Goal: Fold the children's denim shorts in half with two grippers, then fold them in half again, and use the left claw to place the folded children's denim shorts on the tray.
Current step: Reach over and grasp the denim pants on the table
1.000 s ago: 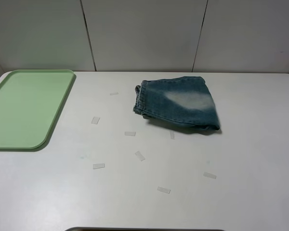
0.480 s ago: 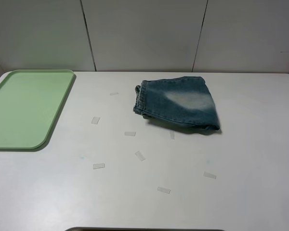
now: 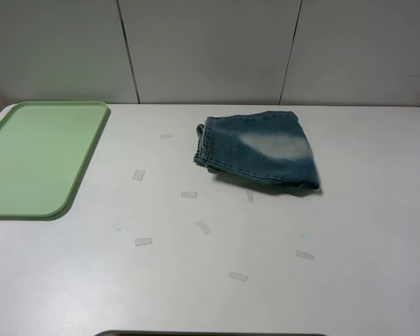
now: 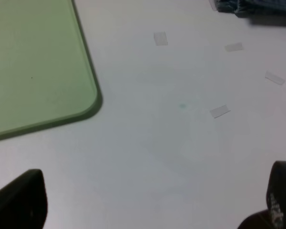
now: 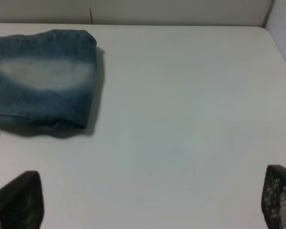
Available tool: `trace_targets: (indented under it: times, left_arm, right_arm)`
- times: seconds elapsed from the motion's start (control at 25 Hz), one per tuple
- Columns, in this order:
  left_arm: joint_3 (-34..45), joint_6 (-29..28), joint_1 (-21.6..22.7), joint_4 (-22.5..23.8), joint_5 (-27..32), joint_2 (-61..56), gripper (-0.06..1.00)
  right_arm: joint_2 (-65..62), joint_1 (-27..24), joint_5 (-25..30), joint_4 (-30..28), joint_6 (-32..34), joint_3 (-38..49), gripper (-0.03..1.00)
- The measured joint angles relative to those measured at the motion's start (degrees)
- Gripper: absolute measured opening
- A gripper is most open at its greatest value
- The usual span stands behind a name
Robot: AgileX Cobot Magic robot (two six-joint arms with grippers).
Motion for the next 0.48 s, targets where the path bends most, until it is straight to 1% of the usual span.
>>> trace_targets:
  times: [0.48]
  left_arm:
    - [0.0,0.0,0.0,0.0,0.0,0.0,0.91]
  right_arm:
    - [0.0,0.0,0.0,-0.1,0.0,0.0,0.69]
